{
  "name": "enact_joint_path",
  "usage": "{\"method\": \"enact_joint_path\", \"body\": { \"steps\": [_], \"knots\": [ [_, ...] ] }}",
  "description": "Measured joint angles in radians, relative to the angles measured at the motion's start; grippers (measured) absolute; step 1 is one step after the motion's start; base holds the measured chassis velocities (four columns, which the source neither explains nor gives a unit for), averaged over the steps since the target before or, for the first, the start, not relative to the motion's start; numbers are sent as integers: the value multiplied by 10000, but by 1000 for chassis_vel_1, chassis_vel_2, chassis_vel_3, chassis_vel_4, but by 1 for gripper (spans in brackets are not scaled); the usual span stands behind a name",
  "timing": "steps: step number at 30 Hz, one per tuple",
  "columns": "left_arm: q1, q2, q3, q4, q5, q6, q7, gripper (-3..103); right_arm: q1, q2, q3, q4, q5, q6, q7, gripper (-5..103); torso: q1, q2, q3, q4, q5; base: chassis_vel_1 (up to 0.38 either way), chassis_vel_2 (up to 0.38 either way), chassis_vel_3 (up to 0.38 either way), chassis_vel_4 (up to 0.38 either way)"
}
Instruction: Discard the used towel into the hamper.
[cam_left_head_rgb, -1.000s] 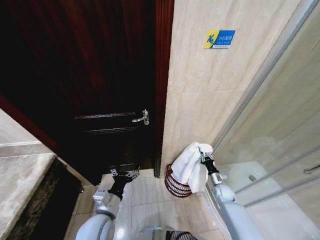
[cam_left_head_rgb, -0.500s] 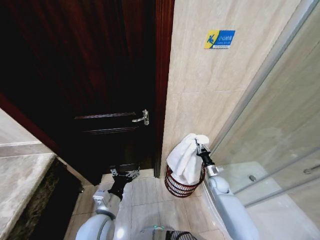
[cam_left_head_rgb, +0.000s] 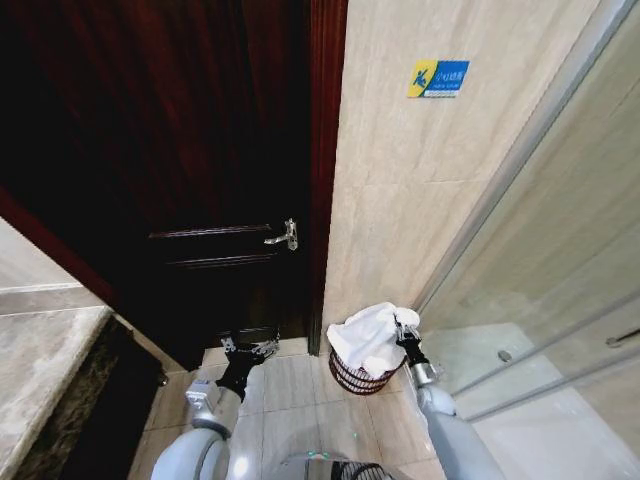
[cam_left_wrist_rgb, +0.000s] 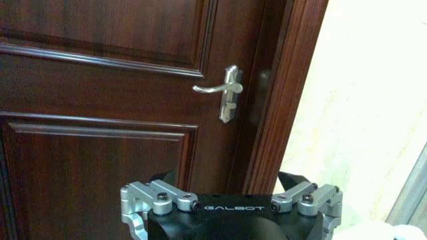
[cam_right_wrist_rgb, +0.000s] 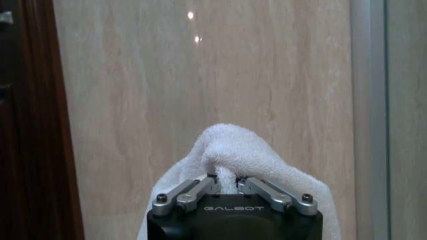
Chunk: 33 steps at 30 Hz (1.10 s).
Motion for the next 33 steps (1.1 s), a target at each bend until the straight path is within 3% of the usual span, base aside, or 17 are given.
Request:
{"method": "enact_joint_path", "body": {
  "steps": [15,20,28,33],
  "knots": [
    [0,0,0,0,0,0,0,100,-369,-23,251,-600,-410,-1725,-1018,8,0,0,0,0,3,0,0,0,0],
    [0,0,0,0,0,0,0,100,-406,-19,383,-641,-563,-1684,-1110,8,0,0,0,0,3,0,0,0,0],
    [0,0,0,0,0,0,0,100,-612,-117,438,-490,-727,-1497,-625,8,0,0,1,0,2,0,0,0,0],
    [0,0,0,0,0,0,-1,100,-878,-134,622,-304,-725,-1537,-1098,8,-1,0,0,-1,3,0,0,0,0]
  ]
}}
